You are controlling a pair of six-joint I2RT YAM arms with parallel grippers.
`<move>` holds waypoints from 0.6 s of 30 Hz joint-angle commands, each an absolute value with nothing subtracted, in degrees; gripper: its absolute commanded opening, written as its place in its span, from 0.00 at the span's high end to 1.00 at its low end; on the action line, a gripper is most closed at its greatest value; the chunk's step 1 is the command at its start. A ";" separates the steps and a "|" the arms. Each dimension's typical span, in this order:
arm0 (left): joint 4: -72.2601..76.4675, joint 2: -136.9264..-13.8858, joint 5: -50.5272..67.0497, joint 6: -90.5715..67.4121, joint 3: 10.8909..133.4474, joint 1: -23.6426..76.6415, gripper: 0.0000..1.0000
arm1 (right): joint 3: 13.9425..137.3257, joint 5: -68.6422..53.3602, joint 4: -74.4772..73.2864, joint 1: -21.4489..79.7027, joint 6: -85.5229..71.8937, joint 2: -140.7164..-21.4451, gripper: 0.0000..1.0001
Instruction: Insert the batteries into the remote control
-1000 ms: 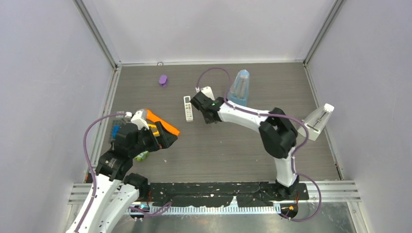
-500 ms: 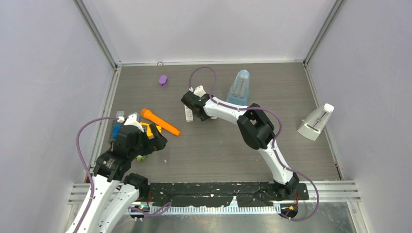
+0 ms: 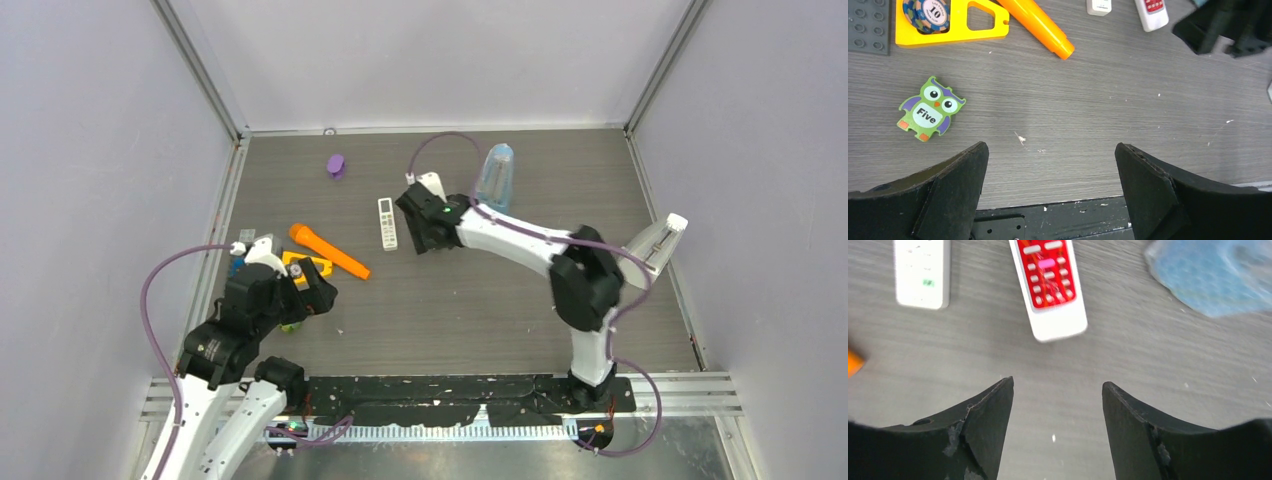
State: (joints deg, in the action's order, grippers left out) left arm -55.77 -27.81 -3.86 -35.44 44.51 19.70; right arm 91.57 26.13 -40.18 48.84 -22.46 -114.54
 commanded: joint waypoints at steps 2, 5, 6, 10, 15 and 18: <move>-57.15 -24.08 -2.68 -35.11 47.75 19.51 0.00 | 72.80 27.06 -32.21 49.69 -26.35 -88.56 0.26; -57.78 -20.95 -3.26 -35.13 48.22 19.51 0.00 | 64.59 32.07 -33.43 49.83 -28.10 -72.87 0.10; -58.05 -20.05 -3.64 -35.01 48.44 19.51 0.00 | 61.59 33.48 -34.29 49.83 -28.51 -69.83 0.06; -59.40 -15.84 -4.21 -32.76 48.39 19.51 0.00 | 54.05 44.31 -39.57 49.99 -31.19 -45.86 0.04; -60.04 -10.05 -4.86 -31.15 46.94 19.51 0.00 | 47.44 55.26 -40.42 50.06 -29.29 -23.50 0.05; -62.13 -8.48 -6.35 -30.47 48.34 19.51 0.00 | 48.10 58.23 -43.30 50.01 -28.82 -14.50 0.05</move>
State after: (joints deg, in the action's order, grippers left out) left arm -59.90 -9.93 -4.10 -32.73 46.50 19.70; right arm 48.56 49.01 -39.99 49.80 -28.62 -20.58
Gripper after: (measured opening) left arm 0.994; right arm 0.955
